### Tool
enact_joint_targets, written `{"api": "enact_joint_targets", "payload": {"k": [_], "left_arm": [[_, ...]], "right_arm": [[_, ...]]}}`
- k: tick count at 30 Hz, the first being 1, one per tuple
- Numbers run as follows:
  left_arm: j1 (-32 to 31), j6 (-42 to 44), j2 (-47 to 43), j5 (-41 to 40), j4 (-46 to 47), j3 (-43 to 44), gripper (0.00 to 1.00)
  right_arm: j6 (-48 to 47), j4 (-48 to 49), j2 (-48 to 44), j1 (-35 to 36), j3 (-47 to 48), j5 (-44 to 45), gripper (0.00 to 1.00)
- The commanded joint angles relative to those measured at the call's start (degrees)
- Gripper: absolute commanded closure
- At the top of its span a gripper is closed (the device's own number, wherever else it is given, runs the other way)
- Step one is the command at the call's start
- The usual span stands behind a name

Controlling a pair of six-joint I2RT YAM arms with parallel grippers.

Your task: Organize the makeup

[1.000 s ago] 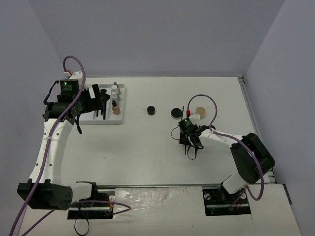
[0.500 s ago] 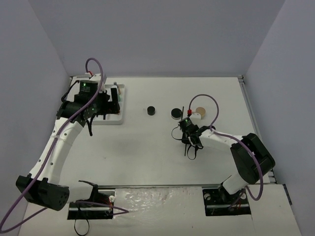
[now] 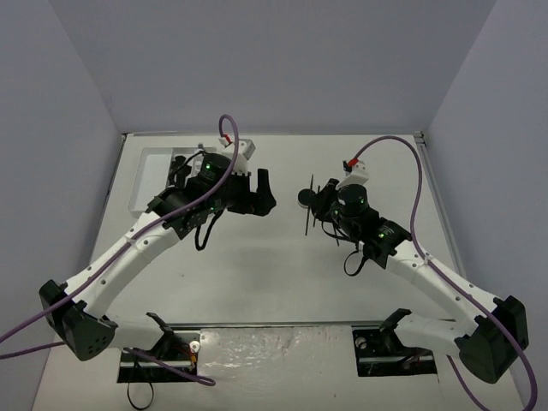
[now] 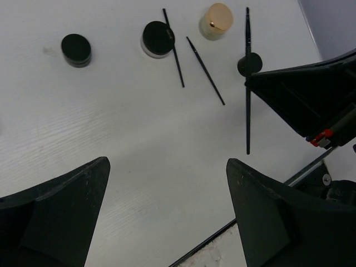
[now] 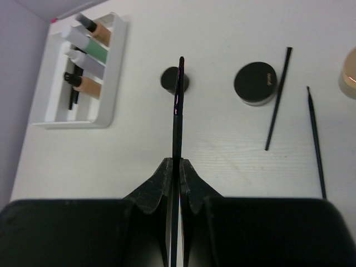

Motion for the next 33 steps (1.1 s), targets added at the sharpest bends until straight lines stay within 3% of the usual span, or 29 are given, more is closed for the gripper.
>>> {"api": "enact_joint_targets", "payload": {"k": [1, 16, 22, 27, 28, 30, 33], "left_arm": [[-3.7, -3.0, 2.3, 3.4, 11.2, 1.9, 0.2], [-8.4, -4.3, 7.0, 5.4, 17.0, 3.0, 0.43], [-8.9, -4.9, 8.2, 5.5, 17.7, 3.4, 0.65], [-8.9, -4.7, 7.7, 3.7, 17.2, 3.0, 0.93], [-8.9, -4.6, 7.5, 3.3, 16.8, 2.9, 0.99], [-8.9, -4.3, 7.4, 2.2, 15.6, 2.9, 1.0], [-8.7, -3.0, 7.1, 0.4, 13.4, 3.1, 1.0]], "right_arm": [[2.4, 12.2, -2.1, 0.4, 1.0, -7.0, 1.0], [5.4, 21.6, -3.1, 0.3, 0.3, -11.5, 1.0], [6.5, 23.8, -2.7, 0.2, 0.0, -12.6, 1.0], [5.7, 23.2, -2.7, 0.2, -0.1, -12.4, 0.99], [5.4, 23.0, -2.7, 0.2, -0.1, -12.4, 0.97], [5.1, 22.5, -2.6, -0.2, -0.1, -12.4, 0.87], [4.1, 20.2, -2.1, -1.0, 1.0, -11.6, 0.64]]}}
